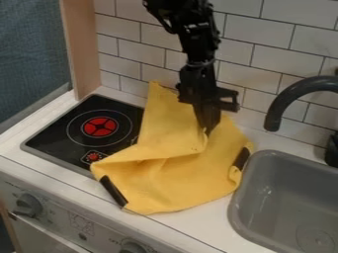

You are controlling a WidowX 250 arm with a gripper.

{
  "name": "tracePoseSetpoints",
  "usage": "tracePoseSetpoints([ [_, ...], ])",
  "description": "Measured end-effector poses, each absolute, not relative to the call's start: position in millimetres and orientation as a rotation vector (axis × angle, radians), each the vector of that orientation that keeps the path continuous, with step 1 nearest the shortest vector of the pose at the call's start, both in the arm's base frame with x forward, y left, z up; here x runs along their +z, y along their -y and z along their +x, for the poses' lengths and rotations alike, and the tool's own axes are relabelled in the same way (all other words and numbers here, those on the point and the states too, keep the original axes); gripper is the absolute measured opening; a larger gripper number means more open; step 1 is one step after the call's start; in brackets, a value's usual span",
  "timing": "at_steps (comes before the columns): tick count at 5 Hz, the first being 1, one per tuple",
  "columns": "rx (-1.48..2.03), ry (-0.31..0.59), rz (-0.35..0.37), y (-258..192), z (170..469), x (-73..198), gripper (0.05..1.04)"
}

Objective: Move the cloth from the right to the lift

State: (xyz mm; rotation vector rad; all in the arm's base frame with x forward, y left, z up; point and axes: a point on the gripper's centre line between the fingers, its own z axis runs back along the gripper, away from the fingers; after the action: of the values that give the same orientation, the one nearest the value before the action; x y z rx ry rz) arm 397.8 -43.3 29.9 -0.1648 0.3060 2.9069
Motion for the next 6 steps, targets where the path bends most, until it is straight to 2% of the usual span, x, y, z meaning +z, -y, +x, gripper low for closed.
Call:
tracePoseSetpoints([
  [1, 2.908, -0.311, -0.125, 42.9, 399.1, 21.6, 0.185],
  [2, 2.899, -0.314, -0.106, 43.2, 399.6, 22.6, 0.409],
  [4, 2.902, -0.309, -0.084, 36.4, 397.5, 22.3, 0.967],
  [5, 2.899, -0.310, -0.078, 35.2, 397.7, 24.0, 1.014],
  [6, 2.898, -0.318, -0.071, 36.0, 397.0, 24.5, 1.004],
])
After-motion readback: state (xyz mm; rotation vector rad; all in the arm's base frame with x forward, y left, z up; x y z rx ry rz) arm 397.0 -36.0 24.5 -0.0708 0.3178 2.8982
